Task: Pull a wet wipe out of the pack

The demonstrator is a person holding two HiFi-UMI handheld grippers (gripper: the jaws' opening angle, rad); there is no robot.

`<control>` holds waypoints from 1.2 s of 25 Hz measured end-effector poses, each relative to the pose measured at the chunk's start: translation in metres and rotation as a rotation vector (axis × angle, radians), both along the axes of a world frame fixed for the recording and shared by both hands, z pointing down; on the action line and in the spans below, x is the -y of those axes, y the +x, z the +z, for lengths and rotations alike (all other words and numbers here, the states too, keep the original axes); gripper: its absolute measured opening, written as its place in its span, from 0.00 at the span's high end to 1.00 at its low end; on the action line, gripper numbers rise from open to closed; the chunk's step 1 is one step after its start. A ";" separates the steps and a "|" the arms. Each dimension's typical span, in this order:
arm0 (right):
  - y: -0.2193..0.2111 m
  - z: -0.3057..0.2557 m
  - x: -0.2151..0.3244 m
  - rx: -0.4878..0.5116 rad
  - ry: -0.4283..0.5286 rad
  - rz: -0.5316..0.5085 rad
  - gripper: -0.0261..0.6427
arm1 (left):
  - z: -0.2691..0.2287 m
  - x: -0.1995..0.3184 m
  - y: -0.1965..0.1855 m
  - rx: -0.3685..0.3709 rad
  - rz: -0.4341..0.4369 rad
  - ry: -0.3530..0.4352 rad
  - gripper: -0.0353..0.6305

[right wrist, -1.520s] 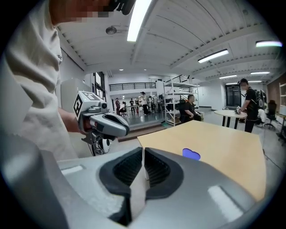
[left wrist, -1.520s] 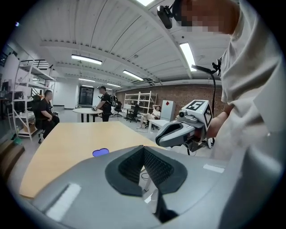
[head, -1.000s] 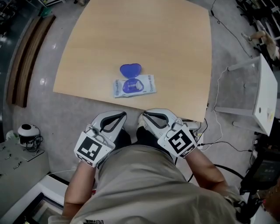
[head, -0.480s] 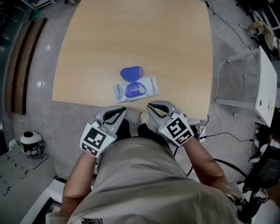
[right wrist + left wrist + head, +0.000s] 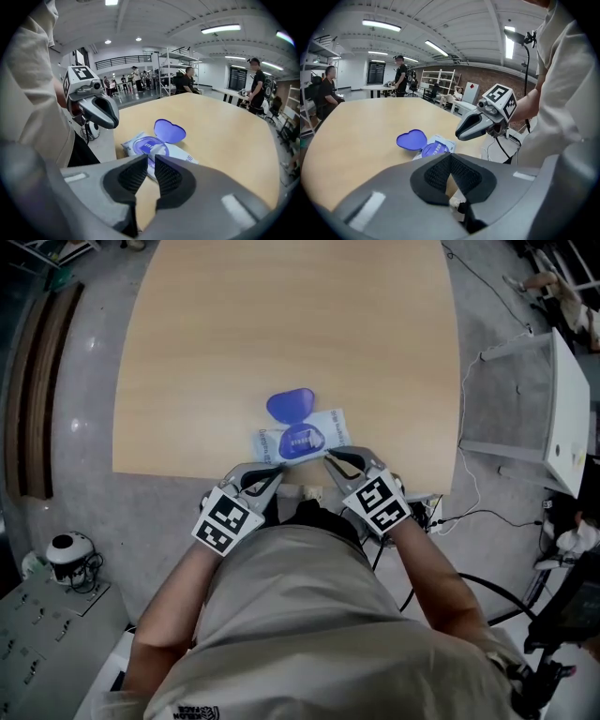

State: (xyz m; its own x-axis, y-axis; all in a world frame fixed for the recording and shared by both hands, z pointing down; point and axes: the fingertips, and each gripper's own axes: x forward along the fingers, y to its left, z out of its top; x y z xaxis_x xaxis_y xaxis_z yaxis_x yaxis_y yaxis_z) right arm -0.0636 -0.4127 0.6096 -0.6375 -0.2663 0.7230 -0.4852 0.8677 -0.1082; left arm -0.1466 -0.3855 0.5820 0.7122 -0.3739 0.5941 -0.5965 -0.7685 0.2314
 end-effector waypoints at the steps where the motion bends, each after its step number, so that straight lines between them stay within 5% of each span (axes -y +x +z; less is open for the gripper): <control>1: 0.000 0.005 0.004 -0.005 -0.008 0.013 0.91 | 0.007 0.002 -0.001 0.003 0.011 -0.012 0.94; 10: -0.010 0.036 0.029 -0.010 -0.094 0.106 0.87 | 0.046 0.015 -0.017 0.018 0.092 -0.086 0.94; 30: -0.027 0.064 0.034 -0.019 -0.186 0.124 0.86 | 0.096 0.013 -0.014 0.053 0.247 -0.184 0.94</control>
State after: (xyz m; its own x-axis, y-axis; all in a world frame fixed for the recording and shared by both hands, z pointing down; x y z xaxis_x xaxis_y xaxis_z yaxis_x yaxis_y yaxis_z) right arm -0.0908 -0.4467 0.6731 -0.5938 -0.2029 0.7786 -0.5905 0.7672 -0.2504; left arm -0.1603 -0.3983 0.6784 0.7342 -0.0763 0.6746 -0.4118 -0.8401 0.3531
